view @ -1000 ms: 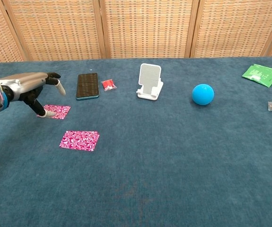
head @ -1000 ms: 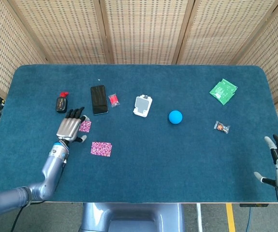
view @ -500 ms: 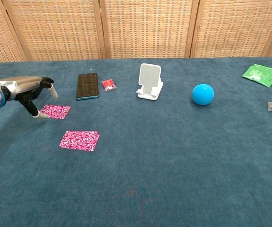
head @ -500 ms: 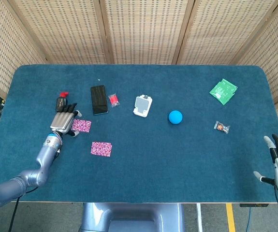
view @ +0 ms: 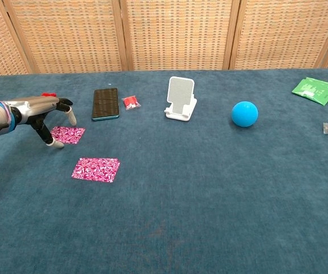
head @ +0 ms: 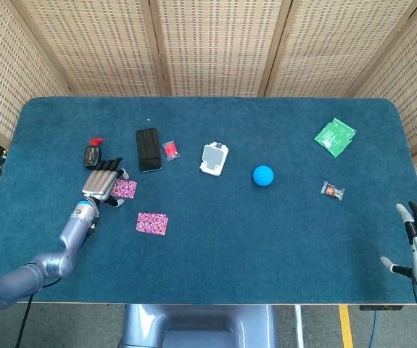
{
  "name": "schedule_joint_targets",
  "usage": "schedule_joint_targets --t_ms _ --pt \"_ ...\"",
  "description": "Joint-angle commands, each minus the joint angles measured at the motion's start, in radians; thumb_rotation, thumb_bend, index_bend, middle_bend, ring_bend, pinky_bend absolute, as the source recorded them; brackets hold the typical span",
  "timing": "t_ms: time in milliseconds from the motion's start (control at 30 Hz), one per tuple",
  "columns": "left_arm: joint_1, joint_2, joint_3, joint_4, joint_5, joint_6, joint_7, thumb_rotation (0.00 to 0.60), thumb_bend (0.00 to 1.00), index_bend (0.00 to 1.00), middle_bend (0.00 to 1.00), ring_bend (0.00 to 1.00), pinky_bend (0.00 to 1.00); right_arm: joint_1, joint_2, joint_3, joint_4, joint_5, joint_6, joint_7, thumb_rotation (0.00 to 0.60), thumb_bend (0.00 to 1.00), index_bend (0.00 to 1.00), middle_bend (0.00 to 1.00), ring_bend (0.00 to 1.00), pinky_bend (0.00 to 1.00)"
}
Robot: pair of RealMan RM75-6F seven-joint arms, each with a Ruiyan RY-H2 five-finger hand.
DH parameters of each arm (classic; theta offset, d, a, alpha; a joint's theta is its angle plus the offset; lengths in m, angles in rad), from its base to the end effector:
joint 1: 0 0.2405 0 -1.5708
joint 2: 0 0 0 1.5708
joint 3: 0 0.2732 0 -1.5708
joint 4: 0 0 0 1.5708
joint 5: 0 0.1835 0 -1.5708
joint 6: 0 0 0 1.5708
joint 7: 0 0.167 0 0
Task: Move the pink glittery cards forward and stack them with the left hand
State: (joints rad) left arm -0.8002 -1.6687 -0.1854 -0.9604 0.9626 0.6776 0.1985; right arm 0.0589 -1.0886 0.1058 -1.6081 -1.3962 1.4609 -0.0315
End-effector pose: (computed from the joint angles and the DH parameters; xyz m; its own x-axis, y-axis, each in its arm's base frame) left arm -0.2441 0.4316 -0.0106 0.4688 0.3856 0.7947 0.8805 -0.1323 -0.4552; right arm -0.3350 -0.2040 0.2137 0.4410 0.0181 0.8973 -0.8923 0.1164 0.4362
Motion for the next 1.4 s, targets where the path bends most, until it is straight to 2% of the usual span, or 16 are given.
schedule_joint_targets --t_ms 33,600,1400 --pt "-0.014 0.006 -0.004 0.0 -0.026 -0.036 0.016 0.6 0.23 0.32 0.0 0.0 0.0 0.0 0.0 0.0 0.0 0.0 0.0 0.0 0.6 0.0 0.0 0.0 0.0 0.0" --pt "-0.06 0.05 0.01 -0.02 -0.124 -0.119 0.08 0.6 0.29 0.33 0.0 0.0 0.0 0.005 -0.004 0.002 0.004 0.011 -0.011 -0.01 0.6 0.0 0.0 0.0 0.0 0.0" --pt "-0.059 0.023 0.024 0.015 -0.129 -0.095 0.059 0.6 0.28 0.34 0.0 0.0 0.0 0.007 -0.007 0.001 0.005 0.012 -0.013 -0.017 0.6 0.0 0.0 0.0 0.0 0.0"
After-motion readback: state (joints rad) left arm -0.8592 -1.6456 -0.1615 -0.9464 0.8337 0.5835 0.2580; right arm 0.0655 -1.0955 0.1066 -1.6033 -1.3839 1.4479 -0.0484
